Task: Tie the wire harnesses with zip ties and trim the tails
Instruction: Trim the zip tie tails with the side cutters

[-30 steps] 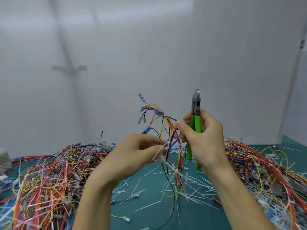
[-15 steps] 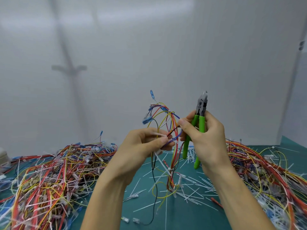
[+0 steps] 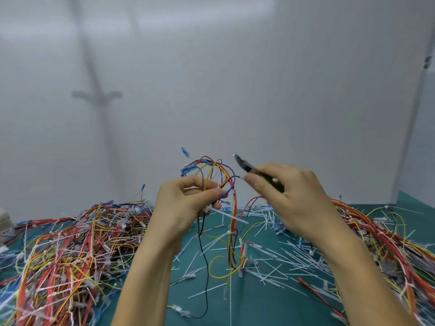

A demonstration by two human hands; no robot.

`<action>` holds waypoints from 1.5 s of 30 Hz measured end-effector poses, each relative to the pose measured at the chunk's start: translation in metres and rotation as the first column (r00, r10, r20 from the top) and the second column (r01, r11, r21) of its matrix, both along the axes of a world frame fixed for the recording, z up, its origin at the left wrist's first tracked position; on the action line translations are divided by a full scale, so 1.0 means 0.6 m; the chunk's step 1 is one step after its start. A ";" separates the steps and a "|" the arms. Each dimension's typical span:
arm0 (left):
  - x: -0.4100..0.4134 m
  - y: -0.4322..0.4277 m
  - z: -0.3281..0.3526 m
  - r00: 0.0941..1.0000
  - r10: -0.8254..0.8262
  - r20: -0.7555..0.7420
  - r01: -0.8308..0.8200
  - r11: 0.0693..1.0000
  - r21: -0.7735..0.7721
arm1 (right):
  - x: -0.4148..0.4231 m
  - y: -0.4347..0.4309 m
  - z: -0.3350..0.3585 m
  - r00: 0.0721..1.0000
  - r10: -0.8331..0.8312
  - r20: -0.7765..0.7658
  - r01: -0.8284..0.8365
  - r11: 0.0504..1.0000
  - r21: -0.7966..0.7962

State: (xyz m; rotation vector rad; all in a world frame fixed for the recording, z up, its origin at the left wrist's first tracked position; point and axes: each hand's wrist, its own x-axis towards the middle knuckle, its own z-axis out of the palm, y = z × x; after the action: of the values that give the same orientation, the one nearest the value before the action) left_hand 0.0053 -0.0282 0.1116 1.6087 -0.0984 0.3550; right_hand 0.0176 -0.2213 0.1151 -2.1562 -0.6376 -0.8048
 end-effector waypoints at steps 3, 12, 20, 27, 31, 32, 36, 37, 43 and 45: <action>0.000 0.003 0.000 1.000 0.007 -0.015 -0.006 0.999 0.042 | 0.005 -0.007 -0.004 0.997 -0.068 -0.046 0.055 0.969 -0.239; 0.001 0.008 0.002 0.999 0.036 -0.015 -0.033 0.988 0.153 | 0.000 -0.019 0.001 0.995 -0.086 -0.053 0.054 0.901 -0.431; -0.004 0.003 0.003 0.997 0.071 0.015 -0.073 0.972 0.223 | -0.008 -0.004 0.002 0.990 -0.139 -0.017 0.110 0.843 -0.527; -0.006 0.000 0.004 0.998 0.069 0.016 -0.070 0.966 0.249 | -0.010 -0.005 0.003 0.989 -0.147 0.021 0.136 0.837 -0.531; -0.007 0.001 0.003 0.998 0.058 -0.003 -0.055 0.969 0.242 | -0.010 -0.007 0.001 0.991 -0.131 0.024 0.124 0.845 -0.520; -0.007 0.001 0.003 0.999 0.054 -0.005 -0.051 0.969 0.241 | -0.010 -0.007 0.001 0.991 -0.129 0.024 0.123 0.847 -0.517; -0.006 0.000 0.002 0.999 0.036 -0.006 -0.034 0.969 0.245 | -0.007 -0.009 0.003 0.989 -0.136 0.054 0.144 0.843 -0.518; -0.006 0.001 0.002 0.999 0.033 -0.009 -0.030 0.969 0.246 | -0.007 -0.009 0.003 0.989 -0.135 0.057 0.145 0.844 -0.516; -0.003 -0.001 0.000 0.999 0.027 -0.018 -0.022 0.971 0.239 | -0.007 -0.012 0.001 0.990 -0.131 0.044 0.135 0.856 -0.499; -0.003 -0.001 0.000 1.000 0.020 -0.017 -0.016 0.972 0.233 | -0.006 -0.011 0.000 0.990 -0.132 0.040 0.134 0.863 -0.486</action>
State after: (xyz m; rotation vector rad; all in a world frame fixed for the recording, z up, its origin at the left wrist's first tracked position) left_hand 0.0033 -0.0289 0.1116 1.8455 -0.1139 0.3519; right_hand 0.0137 -0.2281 0.1148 -2.6850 -0.7644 -0.7809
